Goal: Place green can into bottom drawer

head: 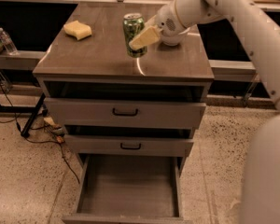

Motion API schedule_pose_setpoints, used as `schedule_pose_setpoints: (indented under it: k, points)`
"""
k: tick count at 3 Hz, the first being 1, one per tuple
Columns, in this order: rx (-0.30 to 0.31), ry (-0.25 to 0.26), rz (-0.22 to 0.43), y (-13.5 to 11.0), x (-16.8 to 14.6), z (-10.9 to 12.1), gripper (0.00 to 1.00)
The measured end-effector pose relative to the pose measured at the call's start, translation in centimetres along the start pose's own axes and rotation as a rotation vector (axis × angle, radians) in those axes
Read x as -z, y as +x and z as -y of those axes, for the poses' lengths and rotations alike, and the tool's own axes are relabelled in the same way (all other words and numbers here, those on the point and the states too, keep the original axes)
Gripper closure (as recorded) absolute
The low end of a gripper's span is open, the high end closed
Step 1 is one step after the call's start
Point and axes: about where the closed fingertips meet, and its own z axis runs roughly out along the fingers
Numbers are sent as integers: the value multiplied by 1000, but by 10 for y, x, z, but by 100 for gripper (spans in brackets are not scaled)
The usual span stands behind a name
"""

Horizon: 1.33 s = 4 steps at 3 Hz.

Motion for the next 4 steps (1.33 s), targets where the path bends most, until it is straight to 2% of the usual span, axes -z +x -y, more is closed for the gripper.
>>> schedule_pose_setpoints:
  k: [1,2,3,4]
  points:
    - [26,77,69,-20,67,-42,100]
    - [56,128,121,-34,113,-99,100]
    - [31,131,46,41,140,-160,100]
    - [0,134,29,57,141,-161,100]
